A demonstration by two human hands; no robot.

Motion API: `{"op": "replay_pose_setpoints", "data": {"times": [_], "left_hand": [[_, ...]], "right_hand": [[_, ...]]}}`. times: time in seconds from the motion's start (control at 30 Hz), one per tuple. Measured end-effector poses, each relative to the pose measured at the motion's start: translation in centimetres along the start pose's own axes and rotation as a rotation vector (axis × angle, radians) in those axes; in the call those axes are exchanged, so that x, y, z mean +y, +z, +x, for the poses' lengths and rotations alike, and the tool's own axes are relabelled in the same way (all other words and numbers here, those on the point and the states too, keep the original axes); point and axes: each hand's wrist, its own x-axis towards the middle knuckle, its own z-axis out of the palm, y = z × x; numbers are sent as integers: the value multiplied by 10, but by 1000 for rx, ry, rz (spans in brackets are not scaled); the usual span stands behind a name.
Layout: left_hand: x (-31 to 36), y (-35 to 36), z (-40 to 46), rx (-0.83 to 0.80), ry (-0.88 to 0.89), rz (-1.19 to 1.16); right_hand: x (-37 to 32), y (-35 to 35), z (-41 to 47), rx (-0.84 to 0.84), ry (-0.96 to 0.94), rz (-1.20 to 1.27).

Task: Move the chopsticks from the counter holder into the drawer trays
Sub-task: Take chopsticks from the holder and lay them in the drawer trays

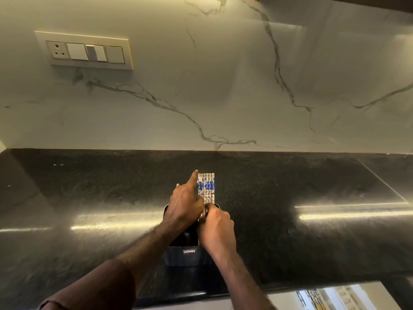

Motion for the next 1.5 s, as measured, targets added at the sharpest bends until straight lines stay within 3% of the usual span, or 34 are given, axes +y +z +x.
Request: {"op": "replay_pose_setpoints", "data": {"times": [0.37,0.8,1.13,1.5], "left_hand": [[-5,2,3,31,-43,-104],[-19,4,6,109,-265,-436],[-6,-30,-2,202,-199,-573],[39,-110,-1,239,-37,-698]], "right_hand": [[-5,-1,-1,-51,13,14],[-5,-3,1,-81,-6,60],[-17,-16,7,-88,-36,184],[-20,-37,3,-395,-80,420]]}}
